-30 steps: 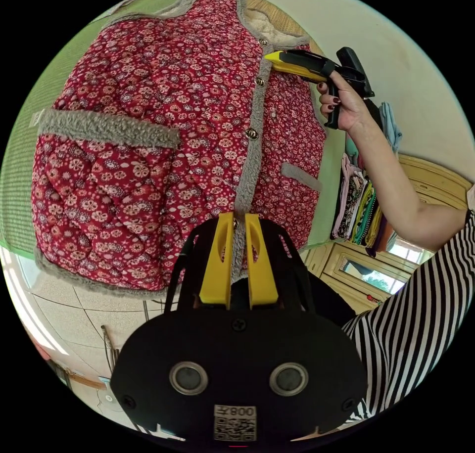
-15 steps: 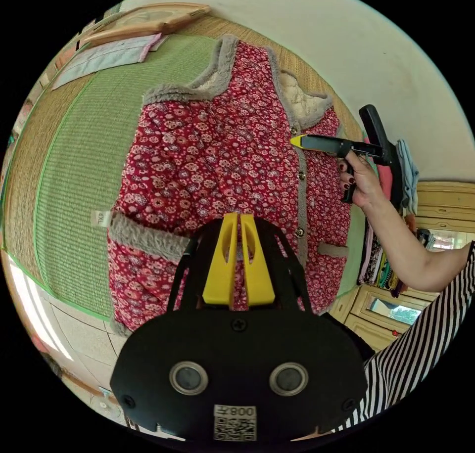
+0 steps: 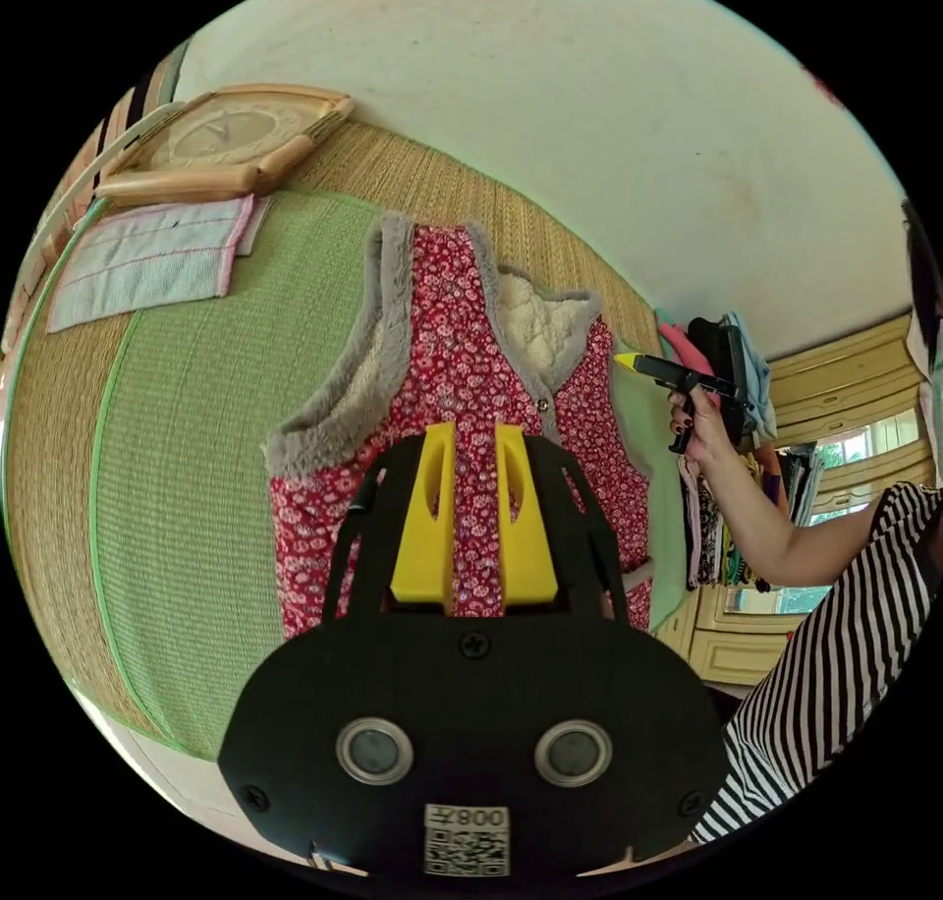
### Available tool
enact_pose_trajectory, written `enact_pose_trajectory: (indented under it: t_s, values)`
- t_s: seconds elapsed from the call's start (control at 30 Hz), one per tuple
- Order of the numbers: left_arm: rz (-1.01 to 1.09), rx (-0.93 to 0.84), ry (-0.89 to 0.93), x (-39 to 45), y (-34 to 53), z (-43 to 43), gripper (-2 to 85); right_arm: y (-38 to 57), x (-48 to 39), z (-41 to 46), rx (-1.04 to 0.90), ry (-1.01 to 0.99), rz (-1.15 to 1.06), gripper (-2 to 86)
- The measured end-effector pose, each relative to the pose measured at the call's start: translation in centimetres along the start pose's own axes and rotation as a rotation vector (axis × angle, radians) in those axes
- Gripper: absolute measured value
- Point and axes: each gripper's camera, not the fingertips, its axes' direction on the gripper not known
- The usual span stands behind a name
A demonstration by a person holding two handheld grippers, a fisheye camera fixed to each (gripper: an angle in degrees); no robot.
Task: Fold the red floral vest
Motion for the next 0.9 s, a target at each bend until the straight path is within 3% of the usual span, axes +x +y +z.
enact_pose_trajectory:
  t_s: [0.23, 0.5, 0.9]
  values:
    - [0.187, -0.092, -0.090, 1.7, -11.7, -0.2, 12.8, -5.2, -0.3, -0.5, -0.121, 0.162, -0.134, 11.4]
    - [0.251, -0.440, -0.309, 3.0, -20.1, 4.7, 14.0, -7.7, -1.7, 1.8, -0.255, 0.235, -0.185, 11.8]
    - [0.295, -0.432, -0.356, 6.7, -20.2, 2.1, 4.9, -6.7, -4.6, -0.8, -0.308, 0.212, -0.157, 6.0]
